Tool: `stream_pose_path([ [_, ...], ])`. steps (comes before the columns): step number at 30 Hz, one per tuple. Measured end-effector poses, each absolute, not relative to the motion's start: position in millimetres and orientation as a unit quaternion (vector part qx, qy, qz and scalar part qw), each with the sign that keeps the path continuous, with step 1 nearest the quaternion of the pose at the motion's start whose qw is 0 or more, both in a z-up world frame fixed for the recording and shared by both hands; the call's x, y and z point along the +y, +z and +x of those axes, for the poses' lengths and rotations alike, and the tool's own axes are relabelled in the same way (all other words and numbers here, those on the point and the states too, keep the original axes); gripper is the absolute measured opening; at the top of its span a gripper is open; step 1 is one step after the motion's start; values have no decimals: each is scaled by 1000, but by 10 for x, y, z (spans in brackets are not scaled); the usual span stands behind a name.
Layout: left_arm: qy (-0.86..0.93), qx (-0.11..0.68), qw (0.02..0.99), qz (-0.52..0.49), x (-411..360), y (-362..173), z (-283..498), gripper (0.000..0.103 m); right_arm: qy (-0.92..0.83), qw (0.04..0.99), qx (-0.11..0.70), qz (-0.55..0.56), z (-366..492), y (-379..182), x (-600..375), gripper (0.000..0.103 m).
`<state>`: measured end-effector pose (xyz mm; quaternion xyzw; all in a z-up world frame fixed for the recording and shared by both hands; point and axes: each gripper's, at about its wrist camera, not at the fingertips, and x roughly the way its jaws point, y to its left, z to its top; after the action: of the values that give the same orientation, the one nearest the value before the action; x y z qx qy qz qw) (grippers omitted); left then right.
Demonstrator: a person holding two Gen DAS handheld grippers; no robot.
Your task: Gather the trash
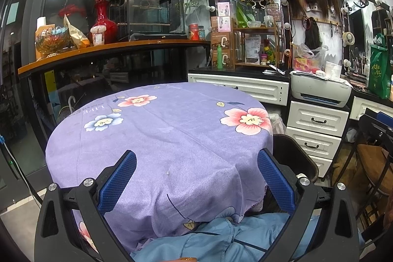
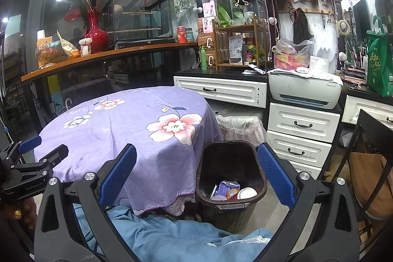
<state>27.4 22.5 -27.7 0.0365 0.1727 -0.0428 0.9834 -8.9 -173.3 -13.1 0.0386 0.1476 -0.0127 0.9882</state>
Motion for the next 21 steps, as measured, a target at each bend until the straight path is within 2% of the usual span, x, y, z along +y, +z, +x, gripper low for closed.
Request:
stream_pose_path([
  [21,-42,172,983,38,223,-300,277,98,-11,988,147,36,-69,-124,-1737,97],
])
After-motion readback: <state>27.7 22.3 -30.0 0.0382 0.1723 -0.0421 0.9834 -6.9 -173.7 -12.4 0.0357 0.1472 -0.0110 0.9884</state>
